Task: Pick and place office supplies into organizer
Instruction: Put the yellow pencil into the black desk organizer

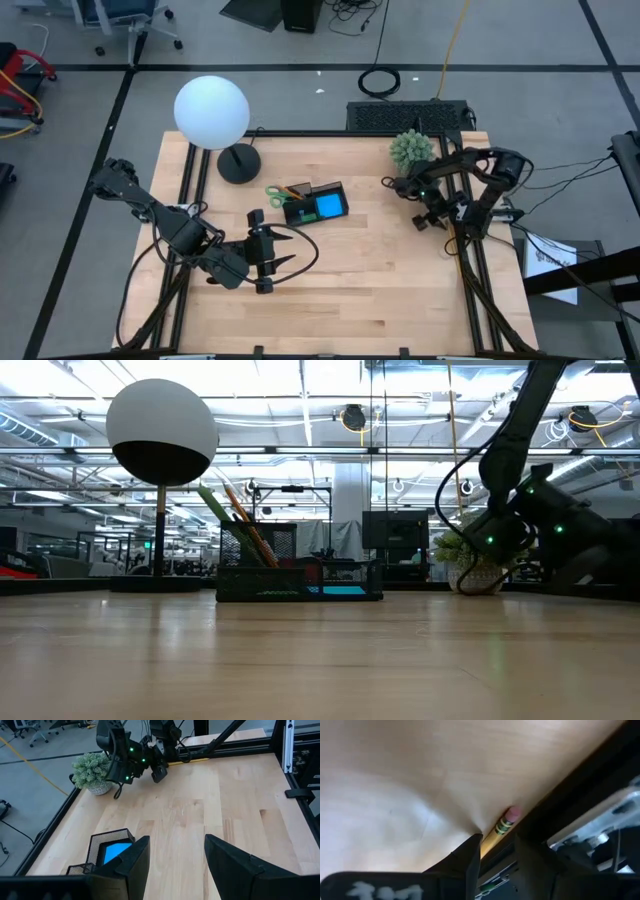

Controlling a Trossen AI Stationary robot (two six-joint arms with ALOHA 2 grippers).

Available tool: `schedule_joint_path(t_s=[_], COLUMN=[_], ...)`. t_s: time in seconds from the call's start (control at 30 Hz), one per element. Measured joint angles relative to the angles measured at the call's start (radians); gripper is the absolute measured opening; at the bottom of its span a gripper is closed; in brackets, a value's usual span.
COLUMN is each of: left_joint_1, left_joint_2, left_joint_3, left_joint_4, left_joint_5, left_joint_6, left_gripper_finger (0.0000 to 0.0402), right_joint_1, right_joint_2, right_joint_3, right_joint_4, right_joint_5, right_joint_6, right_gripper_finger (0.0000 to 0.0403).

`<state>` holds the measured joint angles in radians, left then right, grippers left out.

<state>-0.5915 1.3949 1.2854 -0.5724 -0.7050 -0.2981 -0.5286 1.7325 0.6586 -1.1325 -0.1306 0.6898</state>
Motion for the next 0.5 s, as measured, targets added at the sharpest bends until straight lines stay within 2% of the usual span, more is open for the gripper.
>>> schedule_joint_path(t_s=[0.27, 0.5], left_joint_1=[0.0, 0.0], left_joint_2=[0.0, 0.0], left_joint_3=[0.0, 0.0], left_joint_4=[0.0, 0.0], left_joint_5=[0.0, 0.0], left_joint_6=[0.001, 0.002], left_gripper_finger=[0.0196, 0.0196], right_joint_1=[0.044, 0.117], right_joint_2=[-0.044, -0.128], right_joint_3=[-0.002, -0.004], right_joint_4=[0.022, 0.068], right_joint_5=[-0.008, -0.091], right_joint_6=[-0.191, -0.263], right_gripper_finger=[0.0118, 0.0118])
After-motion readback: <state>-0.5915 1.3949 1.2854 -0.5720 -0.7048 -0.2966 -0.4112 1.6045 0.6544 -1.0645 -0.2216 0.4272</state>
